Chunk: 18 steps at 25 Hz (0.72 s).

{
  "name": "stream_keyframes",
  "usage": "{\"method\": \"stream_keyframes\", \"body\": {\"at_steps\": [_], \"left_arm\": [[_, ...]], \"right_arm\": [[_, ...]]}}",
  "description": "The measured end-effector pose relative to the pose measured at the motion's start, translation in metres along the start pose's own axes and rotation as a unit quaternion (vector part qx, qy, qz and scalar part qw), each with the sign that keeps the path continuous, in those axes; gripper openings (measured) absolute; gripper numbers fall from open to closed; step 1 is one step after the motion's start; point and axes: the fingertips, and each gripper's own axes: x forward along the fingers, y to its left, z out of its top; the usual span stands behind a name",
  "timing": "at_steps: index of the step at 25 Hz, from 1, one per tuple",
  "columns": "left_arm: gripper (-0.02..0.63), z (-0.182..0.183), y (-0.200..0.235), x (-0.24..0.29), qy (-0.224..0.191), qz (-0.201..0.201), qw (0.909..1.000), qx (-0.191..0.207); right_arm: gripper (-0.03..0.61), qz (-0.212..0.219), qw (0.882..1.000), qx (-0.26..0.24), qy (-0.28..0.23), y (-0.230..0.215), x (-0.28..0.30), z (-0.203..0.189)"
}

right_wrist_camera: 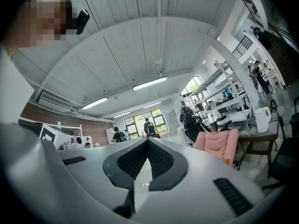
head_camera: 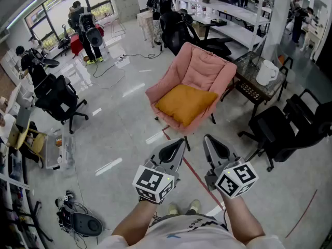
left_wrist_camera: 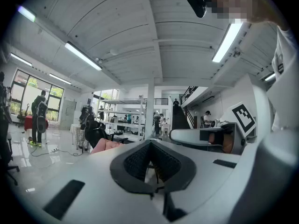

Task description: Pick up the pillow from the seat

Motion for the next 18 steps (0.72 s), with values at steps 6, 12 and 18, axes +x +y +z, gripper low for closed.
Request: {"method": "stream_keyframes", "body": {"at_steps": [6,12,18], "left_arm": [[0.009,0.000,-0.010,0.008,0.000,0.003,1.0000,0.003],[0.009,-0.003,-0.015,0.016,0.003,0.008,0.9999,0.009],[0.009,-0.014,-0.014,0.028,0.012,0.030,0.9994,0.008]], "right_arm": [[0.014,0.000,1.000,-0.001,0.002,-0.010,-0.009,0.003],[0.014,0.006,1.000,0.008,0.003,-0.019,-0.013,0.001],[0.017,0.015,0.999,0.045,0.007,-0.041,-0.015,-0.007]]}}
